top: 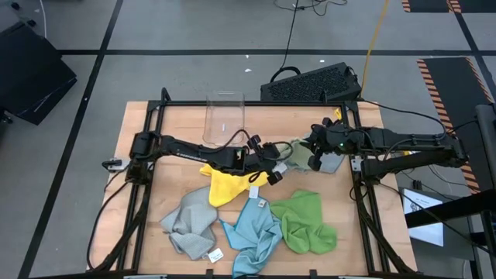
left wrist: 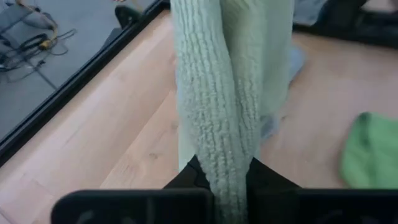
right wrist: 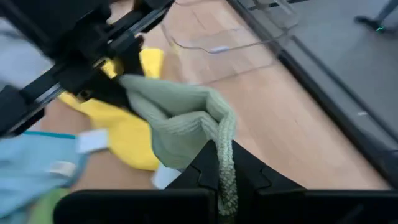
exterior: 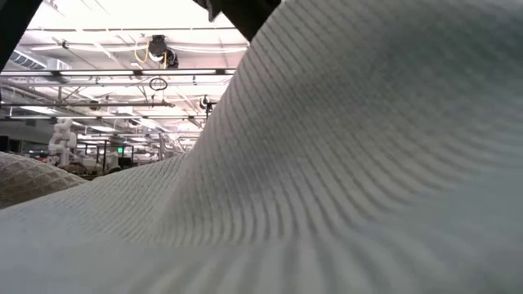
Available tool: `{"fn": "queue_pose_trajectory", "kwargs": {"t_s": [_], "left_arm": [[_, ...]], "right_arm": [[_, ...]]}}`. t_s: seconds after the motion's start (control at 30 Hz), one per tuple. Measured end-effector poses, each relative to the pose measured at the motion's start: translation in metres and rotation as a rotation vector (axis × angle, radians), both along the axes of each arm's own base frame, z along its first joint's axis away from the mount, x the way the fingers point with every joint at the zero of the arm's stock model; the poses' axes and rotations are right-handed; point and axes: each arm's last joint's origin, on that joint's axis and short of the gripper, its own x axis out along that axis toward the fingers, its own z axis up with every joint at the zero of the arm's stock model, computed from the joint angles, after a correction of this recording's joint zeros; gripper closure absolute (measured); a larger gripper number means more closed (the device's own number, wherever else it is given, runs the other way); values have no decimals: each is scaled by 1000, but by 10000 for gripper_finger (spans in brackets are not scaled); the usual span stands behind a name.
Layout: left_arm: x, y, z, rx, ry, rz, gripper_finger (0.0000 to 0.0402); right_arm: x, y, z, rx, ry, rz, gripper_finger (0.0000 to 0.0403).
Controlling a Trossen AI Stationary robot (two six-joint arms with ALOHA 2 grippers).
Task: Fold microfiber towels
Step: Fold the light green microfiber cloth
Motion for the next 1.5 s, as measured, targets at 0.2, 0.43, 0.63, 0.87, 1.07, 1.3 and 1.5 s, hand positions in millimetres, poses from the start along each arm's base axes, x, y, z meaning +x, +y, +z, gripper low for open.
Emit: {"fn": "queue_pose_trajectory", "kwargs": {"t_s": [0.2, 0.43, 0.63, 0.87, 1.07, 1.3, 1.5], "left_arm": [[-26, -14, 63, -186, -159, -123, 393], [-51, -34, 112, -568, -271, -570, 392], [-44, -26, 88, -406, -149, -497, 387], [-16, 24, 2, -275, 176, -324, 391], [-6, 74, -51, -255, 292, -199, 384], [-14, 81, -25, -312, 222, -174, 383], [-35, 56, 47, -443, 18, -277, 394]], "right_arm": [[-13, 6, 33, 233, -185, 69, 396], [-18, 21, 56, 627, -341, 429, 396], [-13, 18, 27, 489, -257, 398, 396], [-7, -11, -61, 156, -64, 67, 396], [-8, -37, -107, 62, -85, -63, 396], [-5, -41, -86, 111, -214, 22, 395], [-11, -28, -40, 363, -402, 205, 395]]}}
